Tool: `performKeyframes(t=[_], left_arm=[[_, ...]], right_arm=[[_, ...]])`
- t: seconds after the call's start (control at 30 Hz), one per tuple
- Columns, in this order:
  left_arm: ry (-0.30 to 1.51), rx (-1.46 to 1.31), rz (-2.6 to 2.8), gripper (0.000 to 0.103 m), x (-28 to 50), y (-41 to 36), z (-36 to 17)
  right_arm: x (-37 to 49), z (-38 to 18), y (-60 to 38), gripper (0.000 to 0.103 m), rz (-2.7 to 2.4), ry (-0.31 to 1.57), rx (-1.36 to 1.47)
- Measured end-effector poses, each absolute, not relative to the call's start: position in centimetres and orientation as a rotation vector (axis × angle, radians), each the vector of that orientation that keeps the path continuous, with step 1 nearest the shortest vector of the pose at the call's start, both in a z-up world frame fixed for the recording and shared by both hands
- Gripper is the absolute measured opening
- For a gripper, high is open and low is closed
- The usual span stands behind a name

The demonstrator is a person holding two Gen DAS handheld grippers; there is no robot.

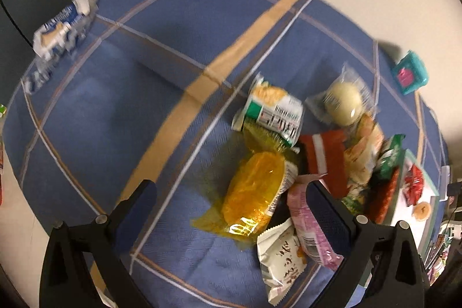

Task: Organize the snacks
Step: 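Grasp the long red stick pack with the right tool while the left tool grasps the yellow bag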

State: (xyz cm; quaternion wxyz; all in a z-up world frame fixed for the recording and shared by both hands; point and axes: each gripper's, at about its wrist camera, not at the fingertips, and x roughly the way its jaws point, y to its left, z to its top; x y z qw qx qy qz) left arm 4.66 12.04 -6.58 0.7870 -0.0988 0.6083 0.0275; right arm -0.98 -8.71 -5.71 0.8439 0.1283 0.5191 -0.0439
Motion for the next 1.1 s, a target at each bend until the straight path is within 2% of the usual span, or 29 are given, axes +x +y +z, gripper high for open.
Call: performKeyframes(t=[0.17,0.27,0.33,0.4,0.43,0.5,0.6,0.93,1.1], left_arm=[[1.383,-0.224,0.07,0.102,5.5,11.7,-9.2],[1.381,-0.226,0.067,0.101,5.9,11.6,-9.4],[1.375,-0.231,0.056,0.094,6.1,11.6,-9.5],[1.375,-0.233,0.042,0.084,6.2,11.3,-9.7],[1.374,-0.225,0.037,0.081,6.3,11.1,-9.7],[1.38,-0.216,0.024,0.062,6.5,10.6,-10.0],[1.402,-0.191,0.028,0.051,6.7,10.1,-10.8],[1.388,-0.174,0.044,0.049,6.9,9.4,-10.9],[1.385,-0.221,0.044,0.044,6.6,10.0,-10.7]], right_arm=[[-0.3,-7.3,-9.4,0.101,-0.122,1.115,0.28],[-0.2,-7.3,-9.9,0.09,-0.137,1.094,0.286],[-0.2,-7.1,-10.3,0.083,-0.144,1.084,0.283],[0.1,-7.2,-10.4,0.069,-0.144,1.083,0.282],[0.2,-7.3,-10.4,0.066,-0.142,1.084,0.283],[0.3,-7.6,-10.6,0.05,-0.14,1.092,0.291],[0.3,-8.0,-11.0,0.036,-0.132,1.105,0.312],[0.3,-8.4,-11.1,0.031,-0.123,1.108,0.328],[-0.2,-7.8,-12.0,0.022,-0.136,1.105,0.356]])
